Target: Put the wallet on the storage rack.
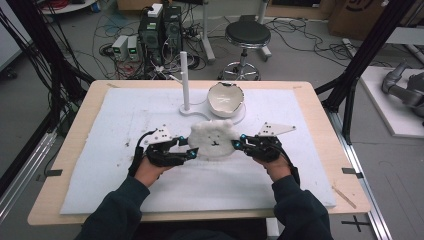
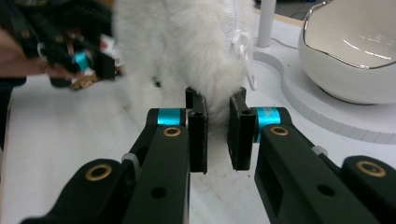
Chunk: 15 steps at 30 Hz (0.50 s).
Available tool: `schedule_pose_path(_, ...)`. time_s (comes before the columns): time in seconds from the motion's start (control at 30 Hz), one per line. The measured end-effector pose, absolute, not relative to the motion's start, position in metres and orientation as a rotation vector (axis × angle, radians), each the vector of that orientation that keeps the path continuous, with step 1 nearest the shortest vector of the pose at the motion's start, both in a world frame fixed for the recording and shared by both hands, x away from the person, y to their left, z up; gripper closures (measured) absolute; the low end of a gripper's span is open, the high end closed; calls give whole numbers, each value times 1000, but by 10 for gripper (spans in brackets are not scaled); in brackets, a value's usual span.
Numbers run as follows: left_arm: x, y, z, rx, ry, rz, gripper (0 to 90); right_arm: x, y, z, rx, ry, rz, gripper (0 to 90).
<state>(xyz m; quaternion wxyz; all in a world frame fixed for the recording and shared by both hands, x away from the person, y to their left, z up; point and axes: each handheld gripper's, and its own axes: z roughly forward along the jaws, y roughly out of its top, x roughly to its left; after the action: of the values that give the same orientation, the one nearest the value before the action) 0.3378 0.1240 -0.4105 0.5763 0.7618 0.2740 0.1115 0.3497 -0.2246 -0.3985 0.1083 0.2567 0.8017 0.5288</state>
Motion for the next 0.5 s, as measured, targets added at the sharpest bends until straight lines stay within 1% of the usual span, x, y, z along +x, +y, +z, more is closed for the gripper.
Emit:
schedule_pose_path(0.03, 339, 128, -407, 1758, 641, 279, 435, 349, -224, -398, 740, 2365, 1545, 813)
schedule_pose_path(0.13, 339, 137, -399, 1690, 629, 304, 427, 348, -222, -398, 688, 2415, 1527, 813)
schedule_pose_path(0.23, 340, 138, -397, 1678, 621, 316, 423, 346, -217, -399, 613, 2455, 1548, 812)
schedule_pose_path(0.3, 340, 136, -398, 1689, 607, 294, 421, 344, -215, -398, 593, 2464, 1554, 812)
schedule_pose_path(0.33, 338, 131, -400, 1740, 560, 254, 515, 343, -211, -398, 572, 2477, 1552, 811)
schedule_pose_path(0.37, 335, 128, -401, 1773, 536, 283, 662, 343, -210, -398, 577, 2474, 1555, 810)
schedule_pose_path(0.4, 335, 128, -401, 1773, 536, 283, 727, 343, -210, -398, 587, 2467, 1549, 806)
schedule_pose_path(0.43, 334, 128, -401, 1781, 522, 272, 758, 344, -211, -397, 607, 2468, 1549, 796)
schedule_pose_path(0.5, 334, 129, -399, 1750, 530, 279, 777, 346, -217, -398, 681, 2421, 1610, 739)
